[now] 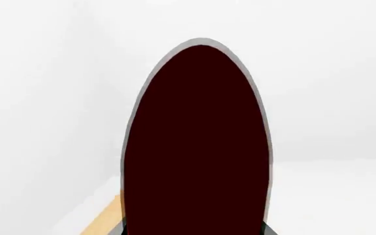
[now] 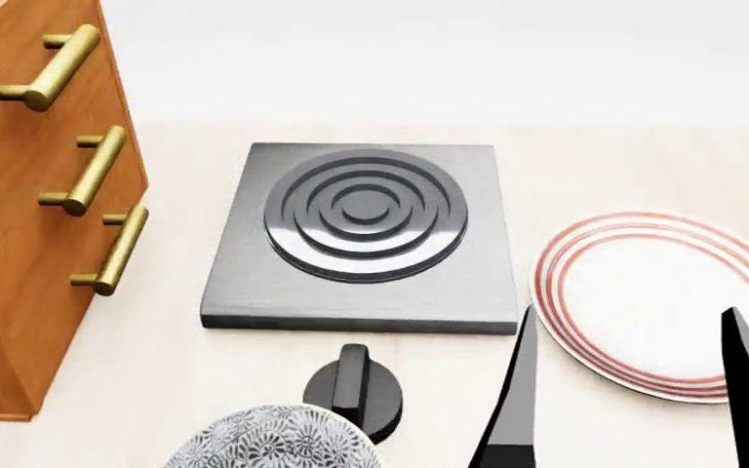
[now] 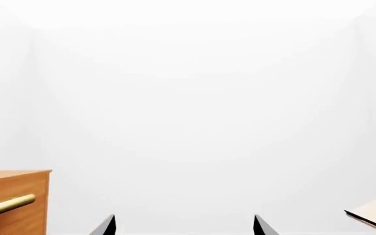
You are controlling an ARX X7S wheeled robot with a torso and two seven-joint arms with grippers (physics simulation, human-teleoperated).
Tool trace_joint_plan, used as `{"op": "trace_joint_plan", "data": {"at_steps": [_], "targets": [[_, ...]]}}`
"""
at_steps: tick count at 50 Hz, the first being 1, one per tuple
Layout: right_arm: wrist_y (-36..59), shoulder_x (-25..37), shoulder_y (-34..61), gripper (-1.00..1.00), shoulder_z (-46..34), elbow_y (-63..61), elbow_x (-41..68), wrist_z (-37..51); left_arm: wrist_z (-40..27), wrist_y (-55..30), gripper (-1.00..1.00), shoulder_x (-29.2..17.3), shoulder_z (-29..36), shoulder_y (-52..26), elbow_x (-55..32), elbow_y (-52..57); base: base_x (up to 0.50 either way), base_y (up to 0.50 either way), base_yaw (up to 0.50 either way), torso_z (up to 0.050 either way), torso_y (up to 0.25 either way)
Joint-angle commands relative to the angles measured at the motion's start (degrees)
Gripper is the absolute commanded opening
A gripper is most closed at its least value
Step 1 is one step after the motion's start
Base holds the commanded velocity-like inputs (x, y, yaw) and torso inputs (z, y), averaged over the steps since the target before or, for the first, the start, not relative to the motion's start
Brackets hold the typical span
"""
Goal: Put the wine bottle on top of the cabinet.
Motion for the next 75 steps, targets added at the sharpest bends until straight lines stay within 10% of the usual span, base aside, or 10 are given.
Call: {"op": "trace_joint_plan", "data": {"at_steps": [1, 75], "targets": [[-0.2, 1.0, 0.2, 1.00, -0.7, 0.2, 0.4, 0.8, -0.9, -1.0, -1.00, -1.5, -2.6, -3.8, 0.1, -6.9, 0.00, 0.00, 0.00, 0.000, 0.000], [-2.3, 1.3, 1.2, 1.00, -6.3, 4.0, -1.9, 0.8, -2.6, 3.1, -1.00, 0.9, -11.4, 14.9, -2.5, -6.8, 0.00, 0.00, 0.00, 0.000, 0.001]]}}
